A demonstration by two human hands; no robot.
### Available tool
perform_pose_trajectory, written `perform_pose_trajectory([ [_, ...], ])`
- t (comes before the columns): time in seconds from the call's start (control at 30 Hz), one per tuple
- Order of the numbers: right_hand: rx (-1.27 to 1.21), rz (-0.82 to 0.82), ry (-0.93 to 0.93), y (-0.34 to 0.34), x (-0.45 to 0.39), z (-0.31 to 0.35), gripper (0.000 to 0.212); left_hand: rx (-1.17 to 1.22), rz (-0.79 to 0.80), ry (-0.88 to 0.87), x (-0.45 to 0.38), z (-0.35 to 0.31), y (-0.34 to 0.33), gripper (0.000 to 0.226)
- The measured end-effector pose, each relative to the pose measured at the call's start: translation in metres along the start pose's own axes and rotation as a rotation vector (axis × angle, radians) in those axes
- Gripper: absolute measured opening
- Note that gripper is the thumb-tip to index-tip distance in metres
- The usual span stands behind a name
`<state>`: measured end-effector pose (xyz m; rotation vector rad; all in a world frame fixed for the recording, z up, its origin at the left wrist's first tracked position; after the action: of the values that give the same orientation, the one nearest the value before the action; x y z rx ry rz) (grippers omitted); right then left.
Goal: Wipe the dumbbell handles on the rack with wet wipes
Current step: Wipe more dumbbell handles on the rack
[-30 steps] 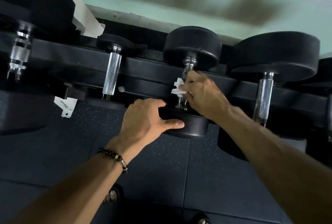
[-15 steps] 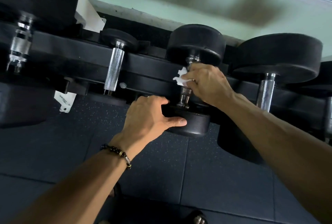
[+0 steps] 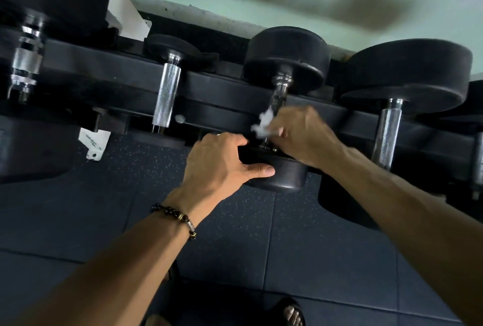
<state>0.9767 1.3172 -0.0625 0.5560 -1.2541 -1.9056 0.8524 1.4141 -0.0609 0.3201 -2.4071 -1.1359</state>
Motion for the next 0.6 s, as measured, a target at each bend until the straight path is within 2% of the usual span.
perform_pose_trajectory([
  [0.03, -0.024, 0.061, -0.009, -0.004, 0.006, 0.001, 0.015, 0.000, -0.003, -0.001, 0.000, 0.000, 0.000, 0.084],
  [0.07, -0.034, 0.050, -0.010, -0.002, 0.006, 0.000, 0.012, -0.004, -0.006, -0.004, -0.001, 0.000, 0.001, 0.082],
  [0.17, -0.046, -0.262, -0.141, 0.026, -0.016, -0.016, 0.030, -0.021, 0.008, -0.011, -0.002, 0.000, 0.000, 0.088],
  [0.23, -0.068, -0.422, -0.256, 0.037, -0.024, -0.023, 0.027, -0.024, 0.020, -0.005, -0.003, 0.001, -0.001, 0.091],
  [0.27, -0.056, -0.444, -0.276, 0.035, -0.020, -0.021, 0.025, -0.027, 0.033, 0.000, -0.004, 0.002, -0.002, 0.092],
  [0.33, -0.077, -0.340, -0.291, 0.022, -0.003, -0.021, 0.026, -0.042, 0.058, 0.007, -0.003, 0.001, -0.003, 0.092],
  [0.4, -0.178, -0.104, -0.300, 0.005, 0.018, -0.019, 0.031, -0.053, 0.070, 0.009, -0.003, -0.001, -0.002, 0.089],
  [0.47, -0.189, 0.031, -0.295, -0.004, 0.026, -0.020, 0.020, -0.052, 0.069, 0.009, -0.003, -0.003, 0.000, 0.086],
  [0.53, -0.070, -0.008, -0.259, 0.003, 0.014, -0.024, 0.004, -0.053, 0.060, 0.001, -0.004, -0.004, 0.000, 0.085],
  [0.6, -0.077, -0.134, -0.297, 0.011, 0.001, -0.033, 0.011, -0.062, 0.062, 0.006, -0.004, -0.002, -0.001, 0.088],
])
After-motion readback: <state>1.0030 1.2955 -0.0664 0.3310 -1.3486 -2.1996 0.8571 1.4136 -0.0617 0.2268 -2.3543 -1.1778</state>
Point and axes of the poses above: each hand's wrist, its own x-axis away from the middle knuckle, its own y-axis out of the back of the hand, z = x × y, the point moved 8 cm from there along -x, towards the middle knuckle, and after that the axes turned 4 degrees about -z, right-handed, at the moved point
